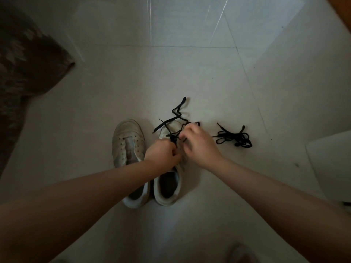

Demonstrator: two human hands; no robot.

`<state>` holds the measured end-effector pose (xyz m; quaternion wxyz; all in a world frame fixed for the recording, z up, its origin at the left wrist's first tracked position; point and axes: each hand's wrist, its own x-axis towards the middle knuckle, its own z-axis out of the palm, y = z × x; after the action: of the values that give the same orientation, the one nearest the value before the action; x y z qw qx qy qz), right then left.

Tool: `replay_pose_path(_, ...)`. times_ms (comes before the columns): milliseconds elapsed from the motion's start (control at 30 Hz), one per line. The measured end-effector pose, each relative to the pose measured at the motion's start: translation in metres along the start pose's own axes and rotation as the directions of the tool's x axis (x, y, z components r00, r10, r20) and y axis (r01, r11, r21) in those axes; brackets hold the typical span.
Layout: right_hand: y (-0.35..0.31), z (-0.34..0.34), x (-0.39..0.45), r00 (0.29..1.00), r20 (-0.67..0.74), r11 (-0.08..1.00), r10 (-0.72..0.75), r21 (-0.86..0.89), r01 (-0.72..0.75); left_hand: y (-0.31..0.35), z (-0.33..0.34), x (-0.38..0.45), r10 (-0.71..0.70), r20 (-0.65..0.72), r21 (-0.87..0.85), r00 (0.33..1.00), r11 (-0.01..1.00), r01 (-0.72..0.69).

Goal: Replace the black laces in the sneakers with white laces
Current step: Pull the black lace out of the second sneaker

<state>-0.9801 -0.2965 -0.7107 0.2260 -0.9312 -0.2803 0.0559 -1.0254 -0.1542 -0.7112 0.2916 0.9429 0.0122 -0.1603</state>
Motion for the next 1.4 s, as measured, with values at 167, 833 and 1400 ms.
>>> replay_pose_path(167,0.001,0.003,0.001,0.987,0.122,0.976,-0.102,-0.179,0.123,-0.001,0.0,0.0,0.007,0.0,0.008,1.0,1.0,-0.007)
replay_pose_path(833,0.02,-0.008,0.004,0.985,0.175,0.96,-0.014,-0.272,0.062,0.001,-0.002,-0.001,0.017,0.011,0.019,1.0,1.0,-0.017)
replay_pose_path(1400,0.01,-0.035,0.01,0.968,0.251,0.993,0.027,-0.115,0.002,-0.009,-0.007,0.004,-0.122,-0.11,-0.212,0.986,0.972,0.097)
